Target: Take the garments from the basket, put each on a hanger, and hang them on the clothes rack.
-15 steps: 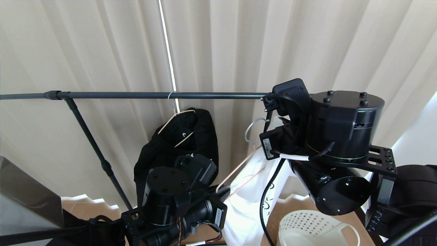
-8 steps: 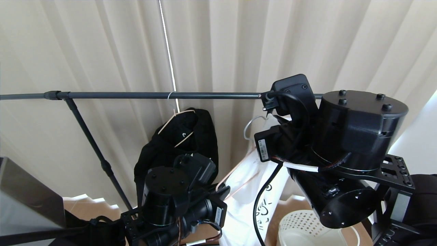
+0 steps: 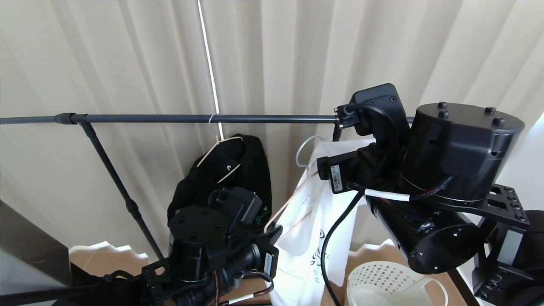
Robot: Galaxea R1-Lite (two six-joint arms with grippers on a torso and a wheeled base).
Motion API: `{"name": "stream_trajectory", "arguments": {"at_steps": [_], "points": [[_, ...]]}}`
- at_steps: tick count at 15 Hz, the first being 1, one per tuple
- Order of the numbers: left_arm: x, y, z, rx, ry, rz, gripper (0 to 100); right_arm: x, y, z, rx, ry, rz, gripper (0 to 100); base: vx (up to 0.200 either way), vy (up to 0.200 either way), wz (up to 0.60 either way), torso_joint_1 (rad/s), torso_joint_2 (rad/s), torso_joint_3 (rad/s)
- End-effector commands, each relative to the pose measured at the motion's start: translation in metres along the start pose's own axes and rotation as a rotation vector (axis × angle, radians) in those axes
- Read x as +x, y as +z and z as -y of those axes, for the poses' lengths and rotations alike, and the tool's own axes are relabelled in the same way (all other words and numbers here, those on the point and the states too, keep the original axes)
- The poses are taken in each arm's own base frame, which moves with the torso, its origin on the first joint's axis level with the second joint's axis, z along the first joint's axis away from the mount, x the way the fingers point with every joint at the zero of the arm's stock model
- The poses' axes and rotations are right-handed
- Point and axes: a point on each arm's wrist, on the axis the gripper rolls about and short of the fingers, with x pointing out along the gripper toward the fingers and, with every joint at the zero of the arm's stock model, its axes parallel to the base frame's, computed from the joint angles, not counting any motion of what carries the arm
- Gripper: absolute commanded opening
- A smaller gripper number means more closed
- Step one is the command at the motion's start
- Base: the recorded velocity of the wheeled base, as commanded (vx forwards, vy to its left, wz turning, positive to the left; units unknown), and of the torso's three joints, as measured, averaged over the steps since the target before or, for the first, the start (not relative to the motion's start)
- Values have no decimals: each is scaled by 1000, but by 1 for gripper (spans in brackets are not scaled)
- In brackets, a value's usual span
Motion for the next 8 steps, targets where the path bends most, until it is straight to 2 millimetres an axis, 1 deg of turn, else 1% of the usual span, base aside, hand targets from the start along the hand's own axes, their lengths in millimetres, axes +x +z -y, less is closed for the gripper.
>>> {"name": "stream_trajectory", "arguments": {"at_steps": [1, 3, 8], "points": [[-4, 0, -1, 0, -1, 6, 0, 2, 2, 3, 8, -11, 3, 100, 0, 0, 0, 0, 0, 0], [-9, -3, -2, -4, -7, 35, 0, 3, 3, 4, 15, -13, 7, 100, 0, 0, 0, 0, 0, 0], [-7, 0, -4, -13, 0, 58, 0, 1, 3, -1, 35, 1, 26, 100, 0, 0, 0, 0, 0, 0]]}}
